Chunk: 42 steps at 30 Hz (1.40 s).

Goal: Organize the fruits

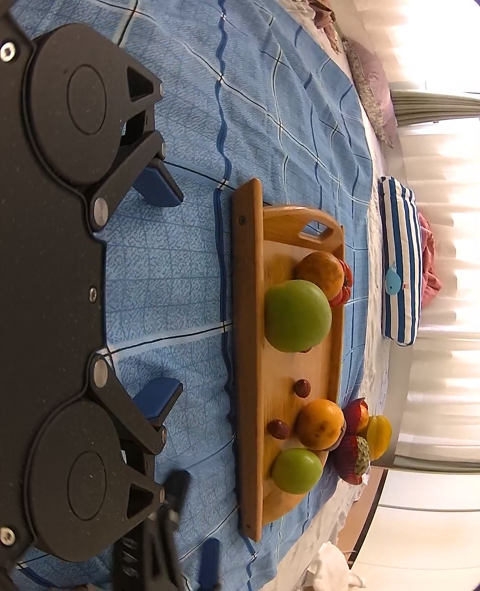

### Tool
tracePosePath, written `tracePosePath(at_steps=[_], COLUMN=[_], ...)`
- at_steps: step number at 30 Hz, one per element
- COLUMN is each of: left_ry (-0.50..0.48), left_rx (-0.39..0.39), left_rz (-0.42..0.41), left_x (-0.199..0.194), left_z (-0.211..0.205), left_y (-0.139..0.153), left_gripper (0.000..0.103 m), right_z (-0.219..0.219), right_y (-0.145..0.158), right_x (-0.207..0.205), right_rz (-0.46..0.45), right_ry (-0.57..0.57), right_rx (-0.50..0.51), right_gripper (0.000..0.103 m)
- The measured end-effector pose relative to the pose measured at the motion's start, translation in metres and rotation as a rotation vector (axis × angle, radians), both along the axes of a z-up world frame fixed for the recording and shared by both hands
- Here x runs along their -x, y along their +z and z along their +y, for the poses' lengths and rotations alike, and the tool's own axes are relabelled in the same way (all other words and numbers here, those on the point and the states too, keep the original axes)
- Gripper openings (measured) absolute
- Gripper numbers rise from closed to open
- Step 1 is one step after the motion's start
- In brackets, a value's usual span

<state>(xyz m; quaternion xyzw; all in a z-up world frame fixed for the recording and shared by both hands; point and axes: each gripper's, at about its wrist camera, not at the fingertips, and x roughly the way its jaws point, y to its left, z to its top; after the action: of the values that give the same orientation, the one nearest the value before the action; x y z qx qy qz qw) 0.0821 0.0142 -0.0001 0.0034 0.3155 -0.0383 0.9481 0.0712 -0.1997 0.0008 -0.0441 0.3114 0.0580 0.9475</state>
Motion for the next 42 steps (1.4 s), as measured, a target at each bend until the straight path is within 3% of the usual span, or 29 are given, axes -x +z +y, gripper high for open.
tracePosePath(at_steps=[7,18,26,42], left_ry=[0.003,0.002,0.005,0.008], left_rx=[-0.026,0.01,0.016,-0.004], left_rz=[0.0,0.007,0.001,0.001], left_x=[-0.002,-0.004,-0.002,-0.003], left_z=[-0.004,0.0,0.001,-0.001], left_y=[-0.006,-0.009,-0.009,-0.01], left_gripper=[0.103,0.103,0.103,0.103], right_z=[-0.003,0.009,0.0,0.001], right_y=[-0.004,-0.004,-0.005,-0.005], right_x=[0.003,0.008,0.004,0.004], right_rz=[-0.01,-0.053,-0.025,-0.031], right_ry=[-0.017,-0.033,-0.036,-0.036], right_rx=[-0.031,0.063,-0.002,0.005], right_gripper=[0.103,0.103,0.103,0.103])
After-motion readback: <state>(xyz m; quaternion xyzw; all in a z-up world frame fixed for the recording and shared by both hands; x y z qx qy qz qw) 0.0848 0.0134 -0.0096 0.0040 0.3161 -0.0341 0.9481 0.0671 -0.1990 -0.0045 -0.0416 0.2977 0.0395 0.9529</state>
